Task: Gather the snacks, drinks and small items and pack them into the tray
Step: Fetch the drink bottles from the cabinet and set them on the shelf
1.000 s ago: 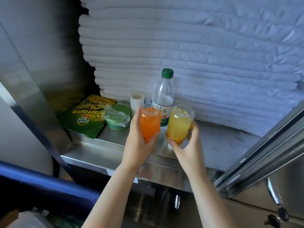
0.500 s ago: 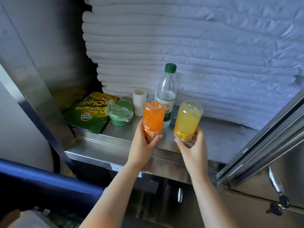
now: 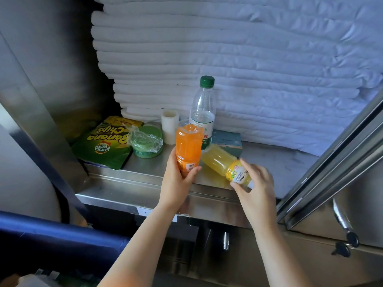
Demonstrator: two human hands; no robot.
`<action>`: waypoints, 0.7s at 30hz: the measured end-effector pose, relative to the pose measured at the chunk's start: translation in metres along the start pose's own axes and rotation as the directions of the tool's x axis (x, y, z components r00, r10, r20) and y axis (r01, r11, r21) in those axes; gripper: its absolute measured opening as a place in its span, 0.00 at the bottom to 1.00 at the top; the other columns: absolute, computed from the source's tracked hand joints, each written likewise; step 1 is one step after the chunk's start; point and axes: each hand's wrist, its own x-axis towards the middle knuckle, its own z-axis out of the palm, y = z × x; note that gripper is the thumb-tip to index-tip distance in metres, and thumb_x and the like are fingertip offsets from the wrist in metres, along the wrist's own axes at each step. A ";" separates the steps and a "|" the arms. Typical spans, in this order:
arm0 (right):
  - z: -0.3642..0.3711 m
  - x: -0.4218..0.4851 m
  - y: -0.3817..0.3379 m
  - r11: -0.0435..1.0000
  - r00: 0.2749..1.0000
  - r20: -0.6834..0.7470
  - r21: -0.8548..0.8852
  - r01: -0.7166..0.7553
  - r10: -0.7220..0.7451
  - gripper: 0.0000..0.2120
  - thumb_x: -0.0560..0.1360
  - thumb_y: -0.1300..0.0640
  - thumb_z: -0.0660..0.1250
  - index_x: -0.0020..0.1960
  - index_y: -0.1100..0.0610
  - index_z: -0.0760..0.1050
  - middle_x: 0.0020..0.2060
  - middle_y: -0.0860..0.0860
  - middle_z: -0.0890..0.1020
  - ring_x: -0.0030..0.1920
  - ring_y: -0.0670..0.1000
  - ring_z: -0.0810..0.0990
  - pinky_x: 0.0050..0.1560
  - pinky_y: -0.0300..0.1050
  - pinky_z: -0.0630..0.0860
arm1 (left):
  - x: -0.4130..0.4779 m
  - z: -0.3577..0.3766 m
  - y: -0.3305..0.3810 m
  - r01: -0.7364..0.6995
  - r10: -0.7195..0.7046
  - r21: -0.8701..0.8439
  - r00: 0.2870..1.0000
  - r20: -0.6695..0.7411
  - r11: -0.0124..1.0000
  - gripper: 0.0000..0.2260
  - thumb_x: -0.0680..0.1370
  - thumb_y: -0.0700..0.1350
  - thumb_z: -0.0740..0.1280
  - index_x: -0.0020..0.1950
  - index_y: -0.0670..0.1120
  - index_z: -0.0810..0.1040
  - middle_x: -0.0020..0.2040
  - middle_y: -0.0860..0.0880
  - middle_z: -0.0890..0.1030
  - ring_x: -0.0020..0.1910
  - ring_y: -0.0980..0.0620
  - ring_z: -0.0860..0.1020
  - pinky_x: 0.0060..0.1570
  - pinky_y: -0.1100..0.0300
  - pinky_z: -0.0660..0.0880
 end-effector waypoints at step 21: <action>-0.032 0.009 -0.019 0.969 0.975 0.098 0.124 -0.213 0.202 0.24 0.71 0.57 0.73 0.65 0.49 0.72 0.56 0.44 0.75 0.55 0.43 0.73 0.51 0.36 0.67 | -0.001 -0.001 0.002 0.011 -0.011 0.014 1.000 0.004 1.000 0.28 0.73 0.49 0.72 0.66 0.64 0.61 0.59 0.61 0.74 0.57 0.63 0.75 0.55 0.60 0.74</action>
